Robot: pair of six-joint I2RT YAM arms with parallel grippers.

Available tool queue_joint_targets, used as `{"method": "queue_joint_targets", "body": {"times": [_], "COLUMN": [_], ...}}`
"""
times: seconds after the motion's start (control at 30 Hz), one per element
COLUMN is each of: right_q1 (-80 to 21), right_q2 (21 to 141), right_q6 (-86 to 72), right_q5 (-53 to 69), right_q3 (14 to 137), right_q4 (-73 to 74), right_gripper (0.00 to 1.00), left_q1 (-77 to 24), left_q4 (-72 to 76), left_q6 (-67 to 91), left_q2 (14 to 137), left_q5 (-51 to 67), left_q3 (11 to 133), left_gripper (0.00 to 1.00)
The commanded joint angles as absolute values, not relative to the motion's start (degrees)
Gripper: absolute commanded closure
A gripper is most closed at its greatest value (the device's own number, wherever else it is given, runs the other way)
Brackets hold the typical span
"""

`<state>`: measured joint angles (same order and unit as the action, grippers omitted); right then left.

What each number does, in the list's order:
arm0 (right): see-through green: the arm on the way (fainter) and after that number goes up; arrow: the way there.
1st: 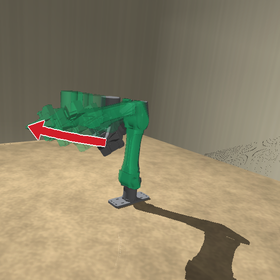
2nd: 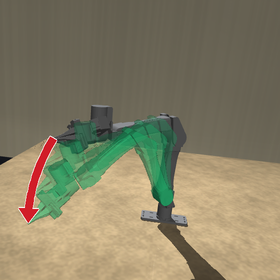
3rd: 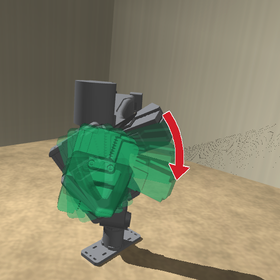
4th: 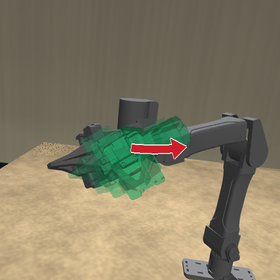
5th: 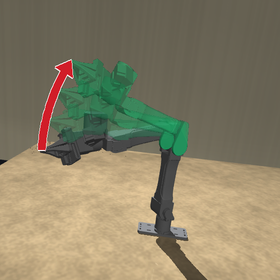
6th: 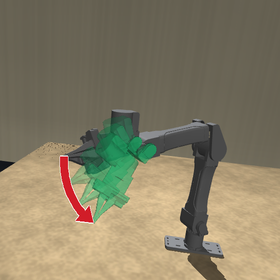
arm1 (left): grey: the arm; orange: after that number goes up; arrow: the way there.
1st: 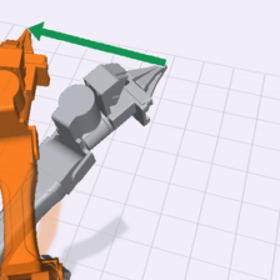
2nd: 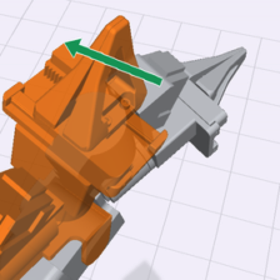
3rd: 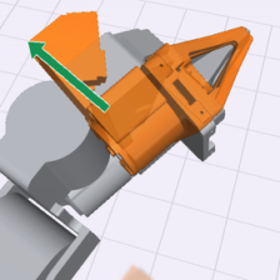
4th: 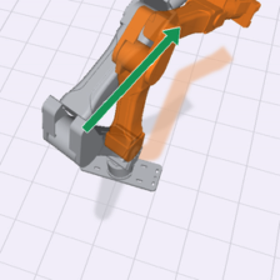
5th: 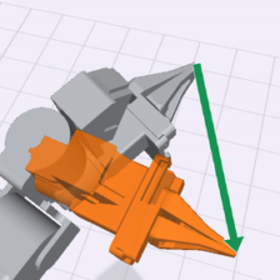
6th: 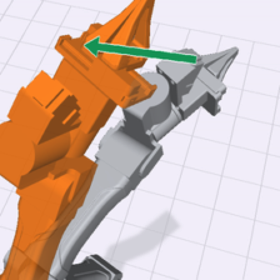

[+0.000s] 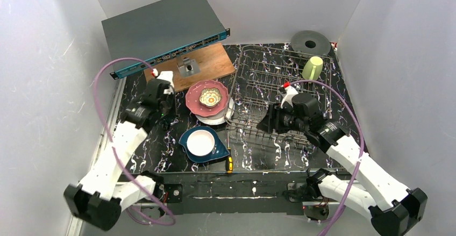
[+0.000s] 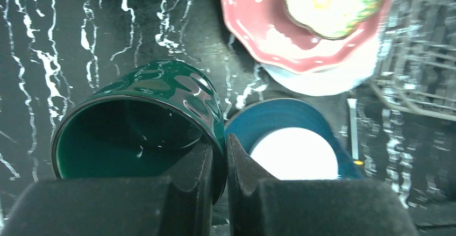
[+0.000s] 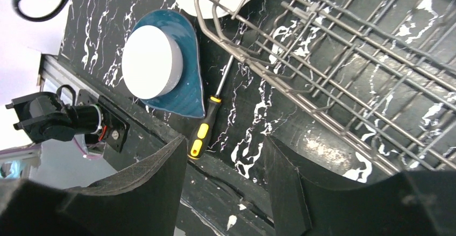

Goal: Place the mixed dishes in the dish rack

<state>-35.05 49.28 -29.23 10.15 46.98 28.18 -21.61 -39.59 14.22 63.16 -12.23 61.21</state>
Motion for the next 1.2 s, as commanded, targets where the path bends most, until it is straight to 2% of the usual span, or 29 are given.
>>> {"method": "queue_joint_targets", "body": {"times": [0.0,0.33,0.57,0.63,0.73,0.97,1.17], "right_q1": [-37.5,-48.4,-54.9,-55.3,-55.6,-56.2,-56.4], "right_q2": [51.6,58.4,59.6,58.7,56.8,53.4,55.8], "right_q6": [-31.0,-35.3,-37.6,-38.7,-40.7,-42.6,-44.5], "right_q5": [11.8,10.5,11.3,13.3,16.7,19.6,21.7], "right_q3": [46.9,48.5,48.5,46.8,43.9,40.4,42.2], "right_q4": [22.5,17.2,10.8,6.8,-1.0,-13.8,-19.3], "right_gripper": [0.38,0.39,0.38,0.38,0.37,0.34,0.33], "left_q1": [-21.4,-21.4,-21.4,-21.4,-21.4,-21.4,-21.4], "left_q4": [-43.5,-28.4,0.0,11.8,21.4,33.4,41.9], "left_q6": [21.2,38.6,57.9,65.2,70.9,79.5,86.4], "left_q2": [53.5,39.0,36.8,36.9,37.0,34.6,33.1], "left_q5": [-3.6,19.4,32.0,33.2,34.3,32.0,29.3], "left_q3": [61.1,52.4,40.6,36.9,33.0,27.7,23.6], "left_gripper": [1.00,1.00,1.00,1.00,1.00,1.00,1.00]}}
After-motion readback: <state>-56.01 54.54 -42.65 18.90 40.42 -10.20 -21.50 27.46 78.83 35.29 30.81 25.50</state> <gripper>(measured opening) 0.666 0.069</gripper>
